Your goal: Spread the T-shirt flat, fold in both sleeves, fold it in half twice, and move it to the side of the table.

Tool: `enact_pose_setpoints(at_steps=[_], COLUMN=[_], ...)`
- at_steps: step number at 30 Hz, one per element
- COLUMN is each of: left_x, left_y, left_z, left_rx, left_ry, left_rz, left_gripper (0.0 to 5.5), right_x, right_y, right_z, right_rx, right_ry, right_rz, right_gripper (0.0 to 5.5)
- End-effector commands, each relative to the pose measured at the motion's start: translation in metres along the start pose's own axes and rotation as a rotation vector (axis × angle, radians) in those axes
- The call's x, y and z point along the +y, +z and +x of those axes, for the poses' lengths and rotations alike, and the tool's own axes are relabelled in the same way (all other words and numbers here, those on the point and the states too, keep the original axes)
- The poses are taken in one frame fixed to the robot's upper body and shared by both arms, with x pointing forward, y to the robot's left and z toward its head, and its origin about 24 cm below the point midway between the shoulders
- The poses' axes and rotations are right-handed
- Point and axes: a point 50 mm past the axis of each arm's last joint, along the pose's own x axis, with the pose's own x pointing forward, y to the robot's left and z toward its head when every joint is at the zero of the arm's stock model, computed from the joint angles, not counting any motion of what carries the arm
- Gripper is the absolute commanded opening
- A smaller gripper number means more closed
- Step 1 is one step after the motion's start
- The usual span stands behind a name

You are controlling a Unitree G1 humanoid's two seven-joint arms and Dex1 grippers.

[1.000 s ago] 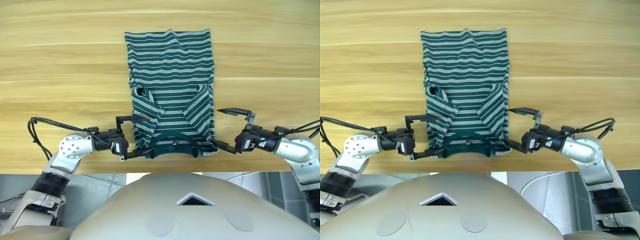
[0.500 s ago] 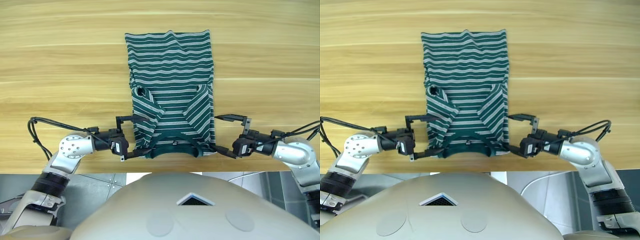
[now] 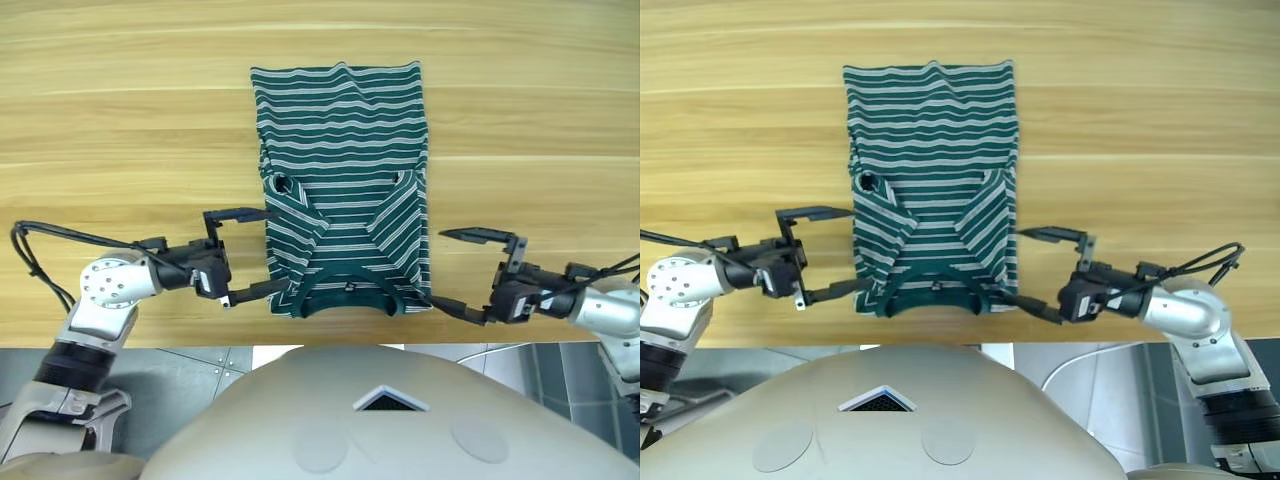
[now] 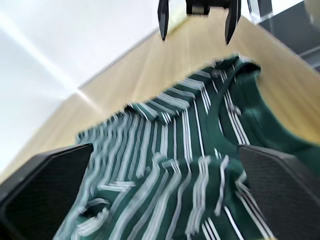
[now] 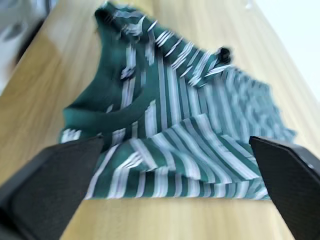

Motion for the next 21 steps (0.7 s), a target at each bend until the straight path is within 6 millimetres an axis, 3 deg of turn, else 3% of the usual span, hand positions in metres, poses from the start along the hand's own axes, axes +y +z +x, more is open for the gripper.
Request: enact_pose_setpoints(at_steps=[1,7,14,21], left_x=[0.005,-0.014,-0.045,-0.059], left_y=[-0.007,-0.028,-0.029,-0.026], left_z=[-0.019,-0.029,-0.022,-0.018], left_rx=[0.115,0.287,0.285,0.256], left_ry=[-0.024,-0.152,-0.289,-0.344], left_rz=[0.011,-0.011,-0.064,-0.103], left_gripper=[5.40,5.40,5.40,5.40], right_x=[-0.013,-0.005,0.019,0.031], right_y=[-0.010,-0.033,-0.034,-0.032], right_z=[-0.015,-0.035,-0.026,-0.018], right_rx=[0.098,0.284,0.276,0.254], right_ry=[-0.033,-0.029,0.098,0.164], right_rz=[-0.042,-0.032,0.006,0.022], right_gripper=[5.36,5.36,5.36,5.36])
